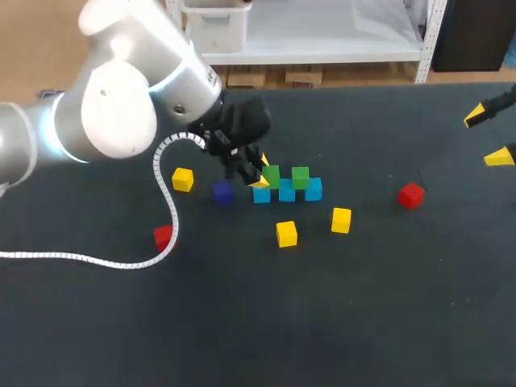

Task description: Place the blue cubes, place green cubes on the blue cubes, place the yellow cubes on the green cubes, then place the red cubes on the yellow cubes, and place purple cube on the red cubes.

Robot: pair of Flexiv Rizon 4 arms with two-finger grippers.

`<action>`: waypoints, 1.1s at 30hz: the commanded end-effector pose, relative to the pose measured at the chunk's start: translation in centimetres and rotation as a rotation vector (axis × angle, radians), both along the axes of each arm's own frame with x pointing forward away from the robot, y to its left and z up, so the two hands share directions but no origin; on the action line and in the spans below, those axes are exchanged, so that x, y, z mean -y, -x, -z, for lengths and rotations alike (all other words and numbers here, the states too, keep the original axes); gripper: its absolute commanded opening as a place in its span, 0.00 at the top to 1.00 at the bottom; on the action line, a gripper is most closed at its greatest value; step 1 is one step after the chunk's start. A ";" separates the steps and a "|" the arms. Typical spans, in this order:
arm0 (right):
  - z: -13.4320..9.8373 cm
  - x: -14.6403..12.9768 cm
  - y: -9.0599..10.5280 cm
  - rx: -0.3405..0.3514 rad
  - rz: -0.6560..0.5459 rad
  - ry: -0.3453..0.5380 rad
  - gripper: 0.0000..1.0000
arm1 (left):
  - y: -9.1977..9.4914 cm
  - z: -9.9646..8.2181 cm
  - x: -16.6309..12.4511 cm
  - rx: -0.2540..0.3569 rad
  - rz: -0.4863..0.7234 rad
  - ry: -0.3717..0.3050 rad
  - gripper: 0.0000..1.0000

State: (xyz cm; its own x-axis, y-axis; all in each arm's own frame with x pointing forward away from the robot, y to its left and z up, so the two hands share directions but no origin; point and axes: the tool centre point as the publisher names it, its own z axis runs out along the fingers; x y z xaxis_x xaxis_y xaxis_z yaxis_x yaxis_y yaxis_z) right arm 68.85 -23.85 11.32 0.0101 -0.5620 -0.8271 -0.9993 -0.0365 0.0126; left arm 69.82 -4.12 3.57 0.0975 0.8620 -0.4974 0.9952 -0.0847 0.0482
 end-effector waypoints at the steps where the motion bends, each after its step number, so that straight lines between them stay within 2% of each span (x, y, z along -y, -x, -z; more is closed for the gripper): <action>1: 0.0 0.0 0.0 0.000 0.000 -0.001 0.00 | -0.4 0.1 0.2 -0.018 0.013 0.001 1.00; 22: 0.0 0.0 0.0 0.000 0.000 -0.001 0.00 | -1.0 1.2 0.6 -0.062 0.014 0.014 1.00; 33: 0.0 0.0 0.0 0.000 0.000 -0.001 0.00 | -1.4 1.5 0.7 -0.066 0.015 0.009 1.00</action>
State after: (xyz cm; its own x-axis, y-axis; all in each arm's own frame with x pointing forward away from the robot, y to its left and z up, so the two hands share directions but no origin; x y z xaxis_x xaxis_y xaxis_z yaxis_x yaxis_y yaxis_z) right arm 68.85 -23.86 11.32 0.0101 -0.5619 -0.8271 -0.9993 -0.0365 0.0126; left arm 70.86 -4.68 2.18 0.0752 0.8553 -0.5126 0.9955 -0.0944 -0.0115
